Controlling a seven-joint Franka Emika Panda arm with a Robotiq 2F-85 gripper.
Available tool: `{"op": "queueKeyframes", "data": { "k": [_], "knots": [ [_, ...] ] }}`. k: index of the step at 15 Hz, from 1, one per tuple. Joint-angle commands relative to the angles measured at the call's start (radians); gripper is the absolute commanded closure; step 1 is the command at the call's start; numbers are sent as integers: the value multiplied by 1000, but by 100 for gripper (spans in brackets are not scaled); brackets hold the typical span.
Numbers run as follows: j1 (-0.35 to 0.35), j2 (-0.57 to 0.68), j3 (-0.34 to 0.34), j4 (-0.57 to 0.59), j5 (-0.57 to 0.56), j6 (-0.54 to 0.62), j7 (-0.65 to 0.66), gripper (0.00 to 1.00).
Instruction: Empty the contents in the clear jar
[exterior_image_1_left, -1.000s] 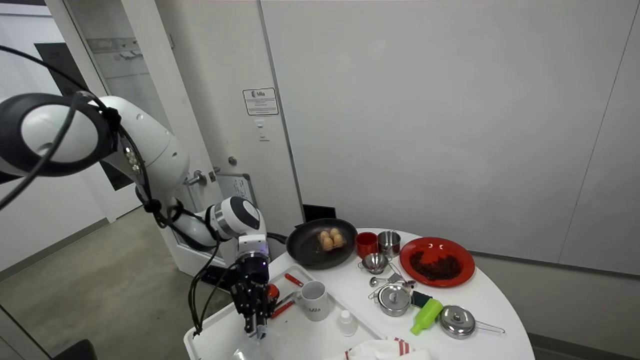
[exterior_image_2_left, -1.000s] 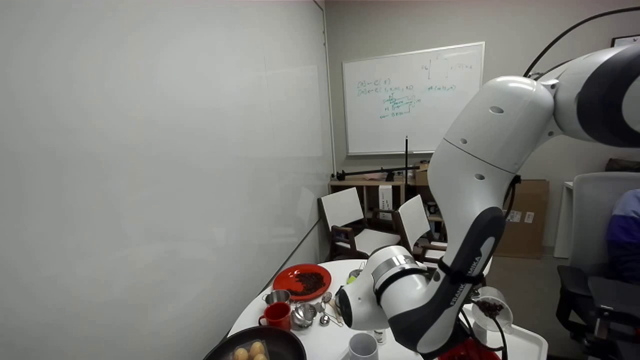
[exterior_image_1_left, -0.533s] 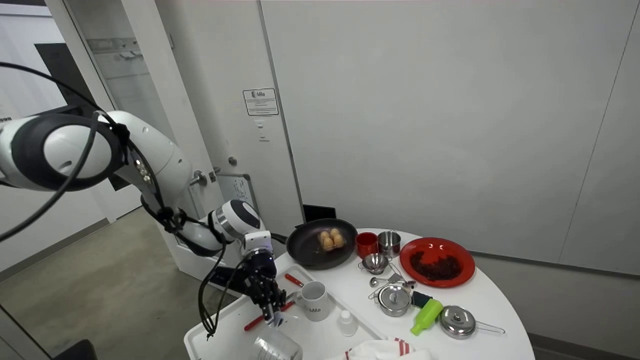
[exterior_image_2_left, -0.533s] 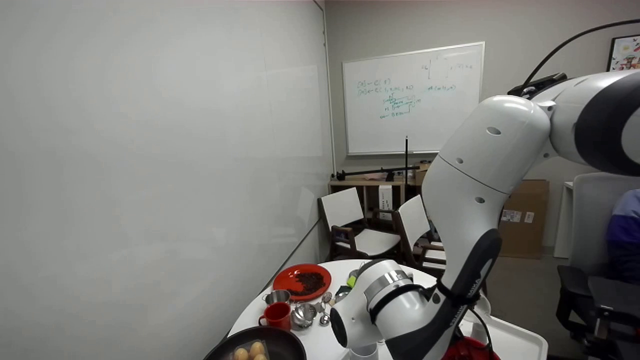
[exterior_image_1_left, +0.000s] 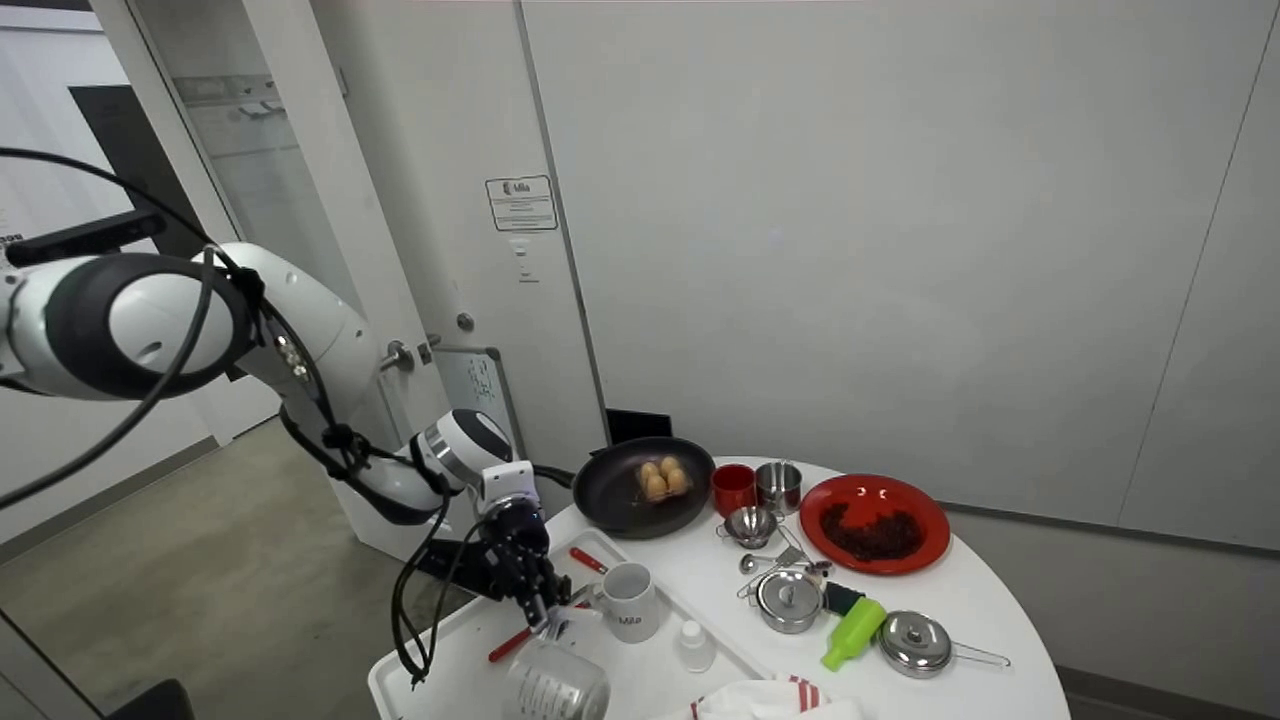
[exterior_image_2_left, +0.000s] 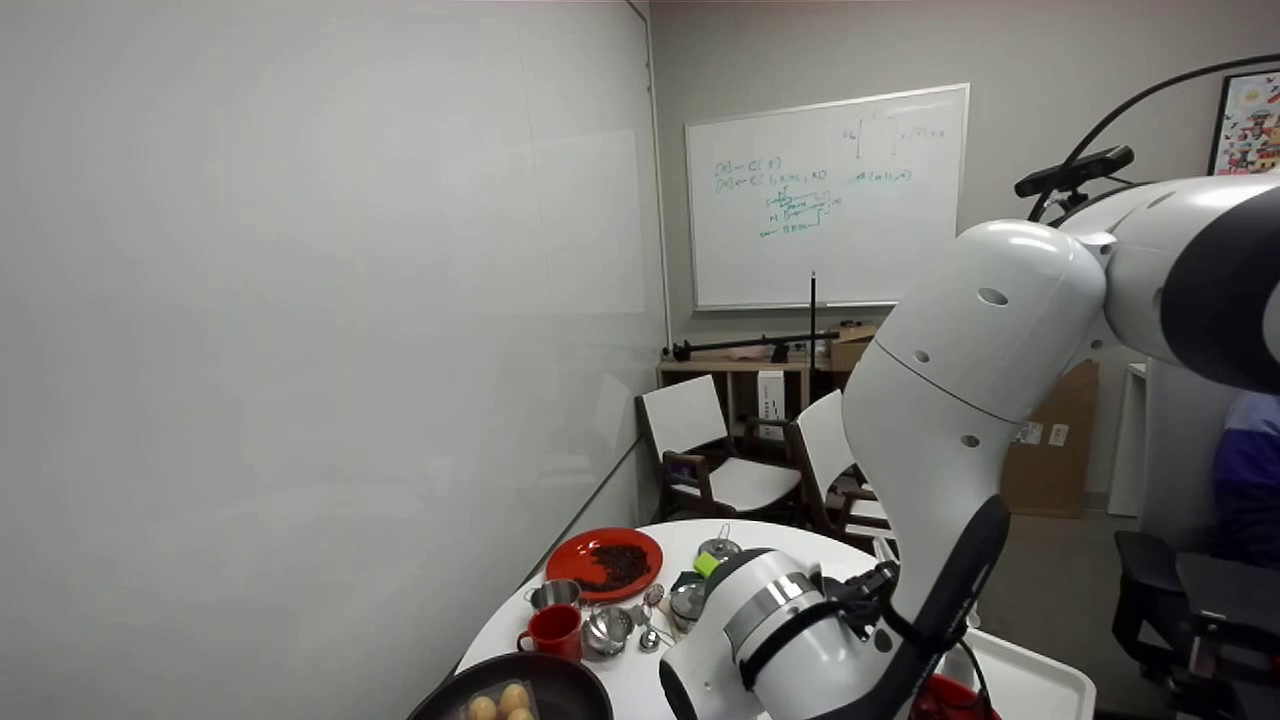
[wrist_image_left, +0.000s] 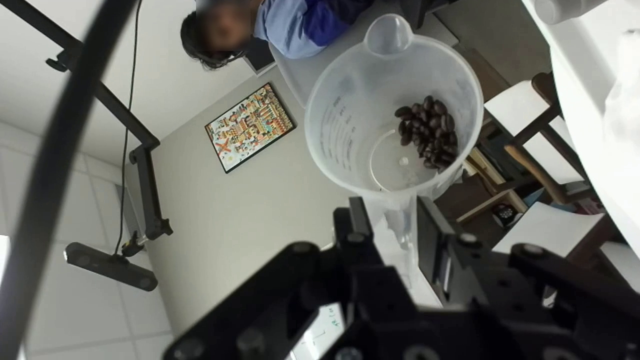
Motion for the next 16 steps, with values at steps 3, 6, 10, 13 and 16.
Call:
{"op": "queueKeyframes", "data": {
  "k": [3,6,10,13,16],
  "knots": [
    [14,51,-8,57,-29,-98,38,91],
    [17,69,-9,73,-37,-142,59,91],
    [17,92,-6,96,-52,-193,84,91],
    [16,107,-3,110,-61,-221,97,91],
    [14,118,0,123,-67,-236,102,91]
  ]
}}
